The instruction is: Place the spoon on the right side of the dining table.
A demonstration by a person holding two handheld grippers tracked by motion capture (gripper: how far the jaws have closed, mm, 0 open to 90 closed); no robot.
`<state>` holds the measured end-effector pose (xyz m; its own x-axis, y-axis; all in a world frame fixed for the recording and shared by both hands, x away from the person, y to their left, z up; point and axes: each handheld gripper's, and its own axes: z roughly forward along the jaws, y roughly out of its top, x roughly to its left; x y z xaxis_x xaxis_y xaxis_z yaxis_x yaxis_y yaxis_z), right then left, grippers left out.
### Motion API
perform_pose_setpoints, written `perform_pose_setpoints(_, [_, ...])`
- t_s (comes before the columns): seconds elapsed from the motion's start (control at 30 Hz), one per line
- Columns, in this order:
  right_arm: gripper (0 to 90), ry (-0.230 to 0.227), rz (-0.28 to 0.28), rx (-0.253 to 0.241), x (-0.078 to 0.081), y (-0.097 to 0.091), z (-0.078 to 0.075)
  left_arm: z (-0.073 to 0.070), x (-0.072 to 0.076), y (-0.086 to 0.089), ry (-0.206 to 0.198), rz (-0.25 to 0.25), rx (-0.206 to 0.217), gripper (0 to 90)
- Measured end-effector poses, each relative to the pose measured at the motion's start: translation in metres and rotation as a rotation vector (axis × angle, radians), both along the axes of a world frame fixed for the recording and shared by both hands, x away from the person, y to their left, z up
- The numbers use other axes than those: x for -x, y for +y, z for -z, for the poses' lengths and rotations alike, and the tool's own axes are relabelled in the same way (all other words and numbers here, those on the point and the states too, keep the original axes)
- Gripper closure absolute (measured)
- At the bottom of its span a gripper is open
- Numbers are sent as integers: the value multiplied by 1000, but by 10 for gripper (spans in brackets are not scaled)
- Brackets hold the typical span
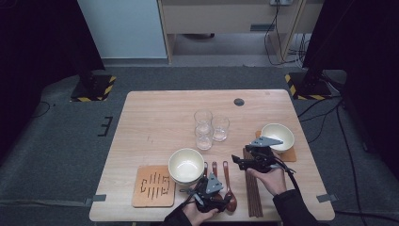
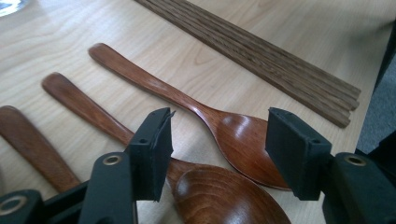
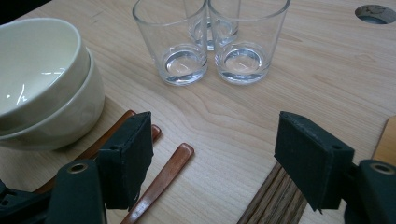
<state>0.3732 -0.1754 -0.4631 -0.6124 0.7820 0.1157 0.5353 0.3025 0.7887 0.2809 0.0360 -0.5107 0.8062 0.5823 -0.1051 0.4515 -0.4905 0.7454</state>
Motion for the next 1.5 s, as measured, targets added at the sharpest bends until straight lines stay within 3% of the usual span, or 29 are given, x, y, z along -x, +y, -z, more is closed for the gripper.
perform_pose_setpoints(0.4, [277, 17, -12, 13, 2, 5, 7, 6, 1, -5, 16, 46, -35, 340])
perform_pose_setpoints(0.9, [277, 37, -26, 33, 2, 13, 17, 8, 3, -7, 11, 81, -43, 305])
perform_pose_setpoints(1.5, [281, 69, -35, 69, -1, 26, 30, 13, 2, -10, 11, 89, -56, 295])
